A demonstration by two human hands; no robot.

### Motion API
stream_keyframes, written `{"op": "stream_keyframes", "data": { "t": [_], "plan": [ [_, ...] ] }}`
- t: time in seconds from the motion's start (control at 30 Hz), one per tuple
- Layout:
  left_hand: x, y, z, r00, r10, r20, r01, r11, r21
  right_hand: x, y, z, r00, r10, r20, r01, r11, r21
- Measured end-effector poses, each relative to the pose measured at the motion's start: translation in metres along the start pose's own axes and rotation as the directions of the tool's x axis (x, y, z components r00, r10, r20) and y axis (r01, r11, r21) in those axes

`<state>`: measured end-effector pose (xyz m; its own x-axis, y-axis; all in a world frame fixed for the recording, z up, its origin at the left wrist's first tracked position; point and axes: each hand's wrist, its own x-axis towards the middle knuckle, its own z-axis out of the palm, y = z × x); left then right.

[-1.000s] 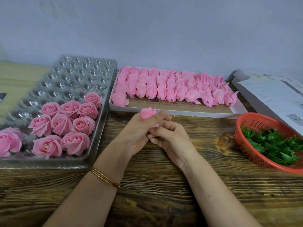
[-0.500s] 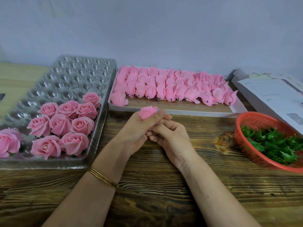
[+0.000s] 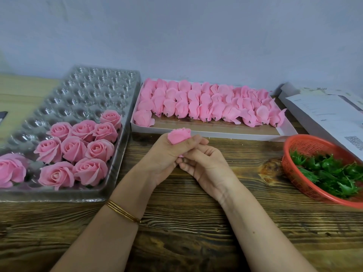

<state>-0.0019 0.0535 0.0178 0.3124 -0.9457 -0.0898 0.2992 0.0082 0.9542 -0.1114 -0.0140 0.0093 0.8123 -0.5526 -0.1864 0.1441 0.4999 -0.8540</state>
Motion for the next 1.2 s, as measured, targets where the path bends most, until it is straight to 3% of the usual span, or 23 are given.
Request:
{"op": "stream_keyframes", "data": {
  "t": [0.23,0.37,0.47,0.63,0.8,1.2],
  "plan": [
    [0.0,-0.002,0.002,1.0,0.021,0.005,-0.021,1.0,0.011,0.001,0.002,-0.002,0.999,-0.045,-0.006,0.045,0.999,-0.024],
    [0.0,-0.001,0.0,0.999,0.038,0.017,-0.039,0.999,0.036,0.0,-0.002,-0.005,0.999,0.004,0.053,-0.002,0.999,-0.045],
    [0.0,-0.003,0.004,0.995,0.085,-0.056,-0.082,0.995,0.061,-0.001,-0.006,-0.007,0.997,0.056,0.047,-0.055,0.998,-0.011],
    [0.0,-0.008,0.008,0.957,0.233,-0.171,-0.182,0.945,0.271,-0.002,-0.012,-0.01,0.997,0.065,-0.044,-0.064,0.998,0.01],
    [0.003,-0.012,0.012,0.889,0.397,-0.228,-0.194,0.777,0.599,0.0,-0.01,-0.008,0.988,-0.006,-0.155,-0.01,0.994,-0.106],
    [-0.001,-0.01,0.017,0.911,0.384,-0.148,-0.205,0.734,0.648,0.0,-0.006,-0.005,0.986,-0.057,-0.156,0.043,0.995,-0.089]
  ]
}}
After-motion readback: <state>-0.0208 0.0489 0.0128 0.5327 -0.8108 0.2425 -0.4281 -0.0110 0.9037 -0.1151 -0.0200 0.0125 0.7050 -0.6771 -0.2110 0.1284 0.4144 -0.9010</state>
